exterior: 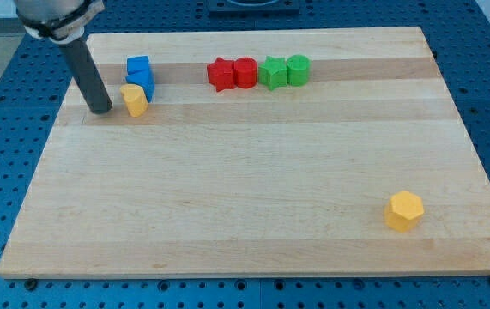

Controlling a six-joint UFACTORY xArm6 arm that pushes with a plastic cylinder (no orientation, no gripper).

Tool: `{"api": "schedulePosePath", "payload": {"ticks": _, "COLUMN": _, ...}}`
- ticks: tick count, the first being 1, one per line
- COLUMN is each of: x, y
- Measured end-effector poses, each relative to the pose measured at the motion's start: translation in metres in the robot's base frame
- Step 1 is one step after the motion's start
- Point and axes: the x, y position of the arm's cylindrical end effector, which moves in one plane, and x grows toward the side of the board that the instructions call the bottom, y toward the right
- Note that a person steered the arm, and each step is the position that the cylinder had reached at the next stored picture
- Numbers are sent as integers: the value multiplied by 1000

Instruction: Move the yellow heart towards yellow hexagon

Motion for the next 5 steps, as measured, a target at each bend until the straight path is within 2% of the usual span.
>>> {"api": "schedulePosePath", "payload": {"ticks": 3, "x": -7, "y": 70}}
{"api": "schedulePosePath", "payload": {"ticks": 5, "x": 18, "y": 101}}
